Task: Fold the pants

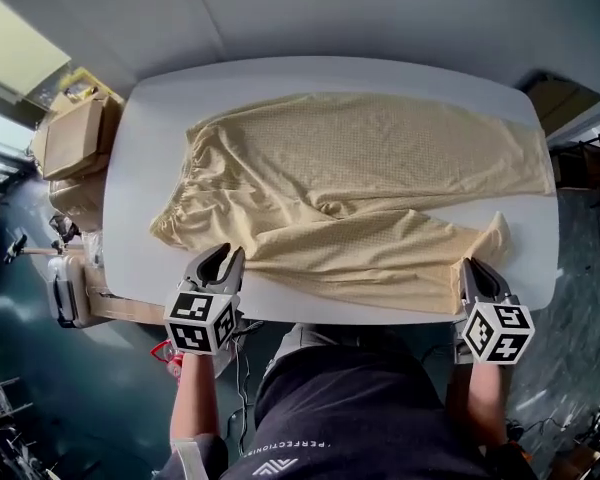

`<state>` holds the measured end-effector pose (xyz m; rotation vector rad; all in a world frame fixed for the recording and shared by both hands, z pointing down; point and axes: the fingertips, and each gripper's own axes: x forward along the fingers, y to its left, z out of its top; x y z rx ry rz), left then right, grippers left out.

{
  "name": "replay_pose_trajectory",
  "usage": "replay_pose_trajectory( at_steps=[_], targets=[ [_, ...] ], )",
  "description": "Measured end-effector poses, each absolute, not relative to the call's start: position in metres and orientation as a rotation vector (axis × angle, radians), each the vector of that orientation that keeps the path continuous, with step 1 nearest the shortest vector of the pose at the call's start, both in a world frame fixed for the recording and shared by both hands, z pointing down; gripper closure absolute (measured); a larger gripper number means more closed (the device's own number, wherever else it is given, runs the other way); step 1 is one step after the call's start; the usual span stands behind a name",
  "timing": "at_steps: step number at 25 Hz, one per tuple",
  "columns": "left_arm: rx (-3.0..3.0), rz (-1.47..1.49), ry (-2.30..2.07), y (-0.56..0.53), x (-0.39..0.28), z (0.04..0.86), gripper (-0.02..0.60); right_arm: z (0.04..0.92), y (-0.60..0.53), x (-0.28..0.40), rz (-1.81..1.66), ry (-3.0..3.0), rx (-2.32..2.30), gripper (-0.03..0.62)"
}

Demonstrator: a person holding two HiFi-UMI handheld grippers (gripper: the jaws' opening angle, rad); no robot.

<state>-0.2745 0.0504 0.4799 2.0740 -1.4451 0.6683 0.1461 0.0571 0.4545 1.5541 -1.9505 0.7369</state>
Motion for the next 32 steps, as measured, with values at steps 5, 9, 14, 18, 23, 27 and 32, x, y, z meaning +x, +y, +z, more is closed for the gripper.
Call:
replay_pose_trajectory(
  at_steps=[5,9,14,18,23,27,32],
  targets=[
    [2.060,0.698,-1.421,0.050,-0.305,0.488,0.468,0.463,0.045,0.130,0.736,-1.903,1.564,0.579],
    [2.041,0.737,-1.398,0.051,-0.327,0.494,0.446,0.464,0.041,0.119,0.741,-1.880,1.571,0.579],
    [2.005,0.808,-1.413,0.054,-0.348,0.506,0.422,0.469,0.043,0.108,0.755,-1.865,1.569,0.579],
    [2.003,0.871,-1.383,0.056,-0.345,0.515,0.420,0.472,0.048,0.105,0.768,-1.852,1.573,0.579],
    [1.989,0.892,-1.385,0.056,-0.344,0.523,0.423,0.472,0.050,0.106,0.772,-1.838,1.590,0.579],
    [1.979,0.904,-1.379,0.056,-0.345,0.524,0.428,0.473,0.054,0.106,0.772,-1.829,1.602,0.579],
    [1.981,0.945,-1.371,0.053,-0.341,0.525,0.472,0.471,0.056,0.109,0.770,-1.825,1.628,0.579]
  ],
)
